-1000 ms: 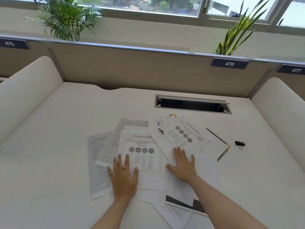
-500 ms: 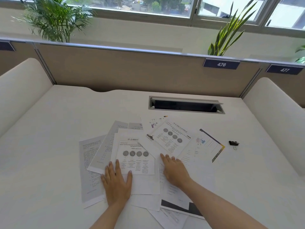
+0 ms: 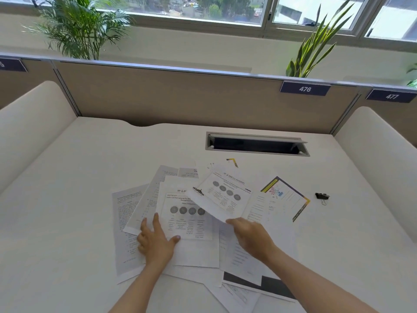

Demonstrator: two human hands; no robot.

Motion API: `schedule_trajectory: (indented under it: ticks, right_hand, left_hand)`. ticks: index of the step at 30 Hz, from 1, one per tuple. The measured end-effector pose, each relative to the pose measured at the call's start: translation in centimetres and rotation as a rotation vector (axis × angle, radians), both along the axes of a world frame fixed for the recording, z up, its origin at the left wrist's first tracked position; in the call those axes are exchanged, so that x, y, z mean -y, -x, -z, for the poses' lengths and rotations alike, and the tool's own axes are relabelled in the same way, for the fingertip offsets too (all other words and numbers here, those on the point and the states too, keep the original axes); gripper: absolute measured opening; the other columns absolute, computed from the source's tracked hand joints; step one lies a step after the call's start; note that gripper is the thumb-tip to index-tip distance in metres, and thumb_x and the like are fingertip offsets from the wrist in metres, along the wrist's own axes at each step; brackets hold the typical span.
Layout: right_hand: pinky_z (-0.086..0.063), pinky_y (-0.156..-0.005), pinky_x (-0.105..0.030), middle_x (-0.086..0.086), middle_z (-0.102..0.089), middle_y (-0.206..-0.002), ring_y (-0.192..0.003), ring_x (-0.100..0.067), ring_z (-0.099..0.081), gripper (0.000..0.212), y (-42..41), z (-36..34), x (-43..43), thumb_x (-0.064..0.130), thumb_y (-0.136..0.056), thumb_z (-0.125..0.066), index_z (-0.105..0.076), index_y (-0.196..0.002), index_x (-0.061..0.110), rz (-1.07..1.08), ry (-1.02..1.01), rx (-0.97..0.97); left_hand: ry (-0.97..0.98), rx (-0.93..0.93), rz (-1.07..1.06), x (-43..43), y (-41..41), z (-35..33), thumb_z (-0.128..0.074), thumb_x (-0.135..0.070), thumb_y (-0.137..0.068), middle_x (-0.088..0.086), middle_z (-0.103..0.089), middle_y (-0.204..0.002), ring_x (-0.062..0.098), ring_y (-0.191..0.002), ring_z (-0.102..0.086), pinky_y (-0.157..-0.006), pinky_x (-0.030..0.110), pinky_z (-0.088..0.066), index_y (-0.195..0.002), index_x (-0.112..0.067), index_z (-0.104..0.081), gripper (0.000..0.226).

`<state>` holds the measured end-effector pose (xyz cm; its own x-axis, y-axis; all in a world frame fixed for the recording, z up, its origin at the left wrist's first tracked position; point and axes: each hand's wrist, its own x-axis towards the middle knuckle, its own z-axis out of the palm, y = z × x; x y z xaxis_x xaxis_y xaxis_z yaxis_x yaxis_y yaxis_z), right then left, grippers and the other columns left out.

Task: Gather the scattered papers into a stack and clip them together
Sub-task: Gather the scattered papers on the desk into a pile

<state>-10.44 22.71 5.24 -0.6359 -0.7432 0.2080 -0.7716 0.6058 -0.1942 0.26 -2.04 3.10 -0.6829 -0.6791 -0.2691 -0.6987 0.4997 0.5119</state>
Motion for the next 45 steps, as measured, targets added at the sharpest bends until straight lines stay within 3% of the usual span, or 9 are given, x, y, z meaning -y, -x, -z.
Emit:
schedule_trajectory:
  ticks: [4,8,11,14,20,26,30,38,45]
  right_hand:
    - [-0.054,-0.046,-0.023,0.002,-0.074,-0.09,-0.063,-0.014,-0.068,0.031,-3.6,0.8,0.0,0.004,-0.076,-0.07,-0.062,-0.103,0.018,-0.158,0.097,0.017]
    - [-0.054,-0.048,-0.022,0.008,-0.071,-0.098,-0.069,-0.009,-0.068,0.028,-6.1,2.5,0.1,0.007,-0.08,-0.063,-0.061,-0.103,0.024,-0.191,0.119,0.113]
    - [-0.053,-0.053,-0.02,0.011,-0.068,-0.099,-0.077,-0.009,-0.067,0.01,-6.8,3.0,0.4,0.021,-0.094,-0.054,-0.062,-0.097,0.025,-0.141,0.204,0.122]
    - [-0.056,-0.074,-0.026,0.009,-0.067,-0.107,-0.098,-0.018,-0.066,0.042,-6.9,3.3,0.3,0.045,-0.099,-0.027,-0.064,-0.095,0.025,-0.027,0.236,0.227]
    - [-0.002,-0.112,-0.015,0.02,-0.04,-0.14,-0.137,0.009,-0.015,0.066,-7.0,3.1,-0.2,0.071,-0.085,-0.021,-0.056,-0.123,0.03,0.017,0.097,0.487]
    - [-0.031,-0.114,-0.033,0.008,-0.047,-0.141,-0.133,-0.01,-0.039,0.044,-6.6,2.8,-1.1,0.041,-0.093,-0.051,-0.05,-0.134,0.024,0.419,0.261,0.401]
    - [-0.017,-0.119,-0.036,-0.004,-0.025,-0.154,-0.143,-0.022,-0.021,0.072,-5.6,2.6,-2.7,0.05,-0.089,-0.054,-0.027,-0.147,0.018,0.655,0.075,0.451]
    - [-0.011,-0.12,-0.038,-0.004,-0.013,-0.16,-0.147,-0.02,-0.011,0.082,-4.7,2.3,-3.7,0.052,-0.088,-0.056,-0.015,-0.151,0.018,0.644,0.02,0.524]
    - [-0.019,-0.119,-0.038,-0.004,-0.024,-0.157,-0.144,-0.018,-0.022,0.071,-5.0,1.8,-4.4,0.044,-0.093,-0.051,-0.02,-0.149,0.015,0.691,0.157,0.573]
  left_hand:
    - [-0.105,-0.038,-0.075,0.7,0.7,-0.1,-0.083,-0.02,-0.067,0.008,-0.003,-0.149,0.039,-0.121,-0.03,-0.098,0.054,-0.036,-0.144,-0.032,-0.018,0.102]
    - [-0.156,-0.135,-0.226,1.7,0.4,-0.7,-0.052,-0.038,-0.091,0.005,-0.035,-0.127,0.025,-0.102,-0.038,-0.083,0.041,-0.038,-0.135,-0.028,-0.031,0.05]
    - [-0.332,-0.265,-0.128,2.4,-0.5,-0.4,-0.068,-0.021,-0.083,0.011,-0.051,-0.114,0.028,-0.095,-0.052,-0.08,0.034,-0.039,-0.14,-0.017,-0.019,0.076]
    - [-0.393,-0.269,-0.156,2.1,-0.9,-1.1,-0.051,-0.031,-0.095,0.011,-0.056,-0.12,0.028,-0.101,-0.054,-0.086,0.036,-0.041,-0.131,-0.012,-0.033,0.044]
    - [-0.49,-0.282,-0.156,0.7,-1.0,-2.1,-0.056,-0.046,-0.089,0.004,-0.057,-0.11,0.027,-0.107,-0.053,-0.085,0.034,-0.04,-0.126,-0.008,-0.047,0.053]
    - [-0.427,-0.278,-0.091,-0.5,-1.3,-2.0,-0.066,-0.013,-0.085,0.005,-0.06,-0.1,0.029,-0.098,-0.059,-0.075,0.032,-0.042,-0.121,-0.009,-0.049,0.04]
    - [-0.433,-0.305,-0.09,0.1,-1.3,-2.4,-0.061,-0.011,-0.088,0.002,-0.058,-0.119,0.026,-0.11,-0.055,-0.088,0.034,-0.044,-0.131,-0.015,-0.046,0.046]
    - [-0.485,-0.197,-0.017,-0.3,-1.0,-2.6,-0.062,-0.011,-0.088,0.004,-0.049,-0.138,0.029,-0.128,-0.045,-0.104,0.039,-0.039,-0.142,-0.013,-0.038,0.059]
    - [-0.357,-0.167,0.188,-5.2,0.0,-2.9,-0.053,-0.01,-0.091,0.006,-0.061,-0.119,0.02,-0.095,-0.052,-0.082,0.03,-0.043,-0.132,-0.018,-0.039,0.044]
